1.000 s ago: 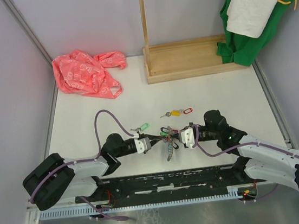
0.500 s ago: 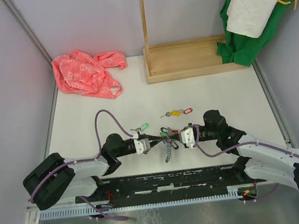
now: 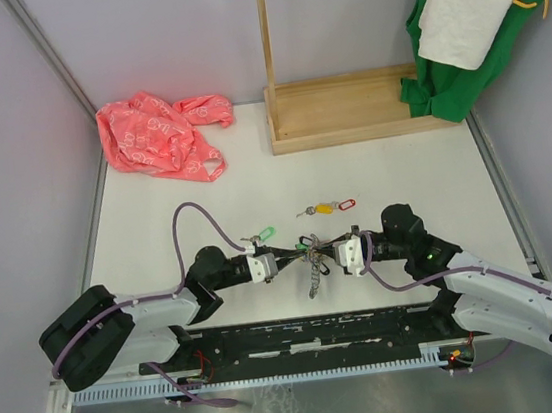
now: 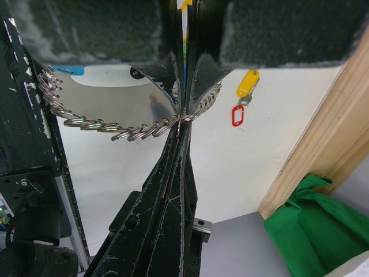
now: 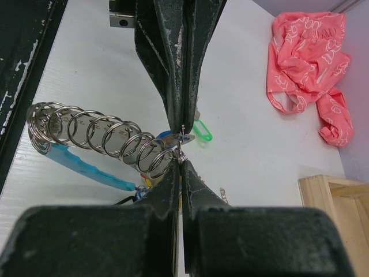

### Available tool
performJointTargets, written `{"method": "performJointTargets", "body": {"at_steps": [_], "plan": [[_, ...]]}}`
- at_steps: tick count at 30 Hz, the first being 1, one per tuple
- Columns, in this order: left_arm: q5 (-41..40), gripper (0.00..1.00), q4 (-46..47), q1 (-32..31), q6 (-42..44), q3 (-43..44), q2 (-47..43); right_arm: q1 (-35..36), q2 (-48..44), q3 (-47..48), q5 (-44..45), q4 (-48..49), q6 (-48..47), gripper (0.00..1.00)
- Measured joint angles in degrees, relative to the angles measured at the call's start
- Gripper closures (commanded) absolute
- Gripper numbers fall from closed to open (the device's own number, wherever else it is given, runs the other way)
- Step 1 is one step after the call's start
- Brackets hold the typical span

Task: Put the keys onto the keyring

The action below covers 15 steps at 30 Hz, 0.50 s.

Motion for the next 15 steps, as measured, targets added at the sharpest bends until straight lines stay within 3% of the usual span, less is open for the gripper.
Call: {"method": "performJointTargets", "body": {"at_steps": [15], "plan": [[-0.1, 0.97, 0.2, 0.0, 0.0, 0.0, 0.5, 0.0, 0.0, 0.0, 0.3, -0.5, -0.4, 0.99]]}}
